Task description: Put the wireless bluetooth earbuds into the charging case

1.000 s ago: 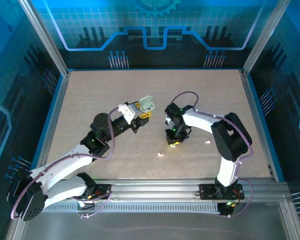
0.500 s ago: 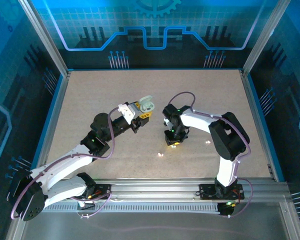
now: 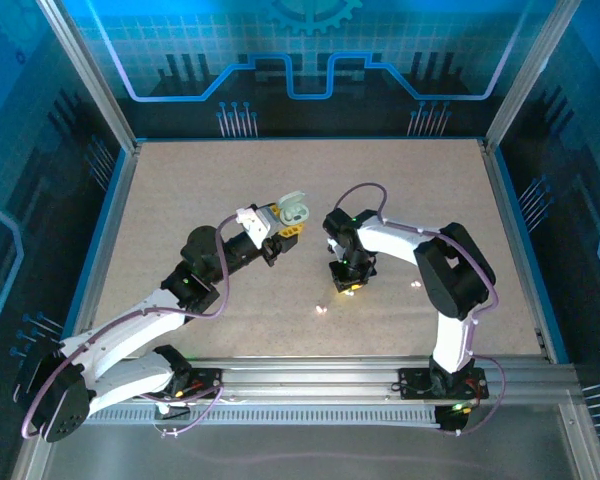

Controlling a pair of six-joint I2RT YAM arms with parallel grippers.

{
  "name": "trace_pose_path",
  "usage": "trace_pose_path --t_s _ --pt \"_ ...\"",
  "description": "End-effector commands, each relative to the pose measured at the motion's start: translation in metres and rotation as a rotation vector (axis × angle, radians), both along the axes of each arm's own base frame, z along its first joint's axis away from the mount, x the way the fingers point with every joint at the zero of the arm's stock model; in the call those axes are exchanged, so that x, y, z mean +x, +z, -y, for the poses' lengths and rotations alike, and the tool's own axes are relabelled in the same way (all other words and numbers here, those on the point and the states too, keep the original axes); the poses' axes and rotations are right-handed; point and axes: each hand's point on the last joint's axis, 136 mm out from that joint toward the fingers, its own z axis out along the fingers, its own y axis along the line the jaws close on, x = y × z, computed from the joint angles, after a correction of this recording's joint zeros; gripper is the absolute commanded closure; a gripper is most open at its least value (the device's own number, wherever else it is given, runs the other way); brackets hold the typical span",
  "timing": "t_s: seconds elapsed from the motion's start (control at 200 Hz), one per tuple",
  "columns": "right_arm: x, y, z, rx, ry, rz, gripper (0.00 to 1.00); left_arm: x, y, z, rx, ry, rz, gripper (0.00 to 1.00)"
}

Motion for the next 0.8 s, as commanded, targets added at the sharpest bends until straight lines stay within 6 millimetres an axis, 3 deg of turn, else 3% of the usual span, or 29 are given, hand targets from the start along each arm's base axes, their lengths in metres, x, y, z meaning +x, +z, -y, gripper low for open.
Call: trace_pose_path --t_s 0.0,0.425,0.795 --pt "-0.008 -0.008 -0.004 -0.018 0.029 -0.035 0.75 -0.001 0.003 0.0 -0.015 -0.004 0.013 0.75" --pt "0.002 0.009 -0.009 0.029 0.003 0.024 0.79 0.0 -0.002 0.0 -0.007 0.001 0.009 0.75" --pt "0.001 0.011 -0.008 0.079 -0.027 0.029 0.79 0.003 -0.001 0.005 -0.003 -0.012 0.003 0.75"
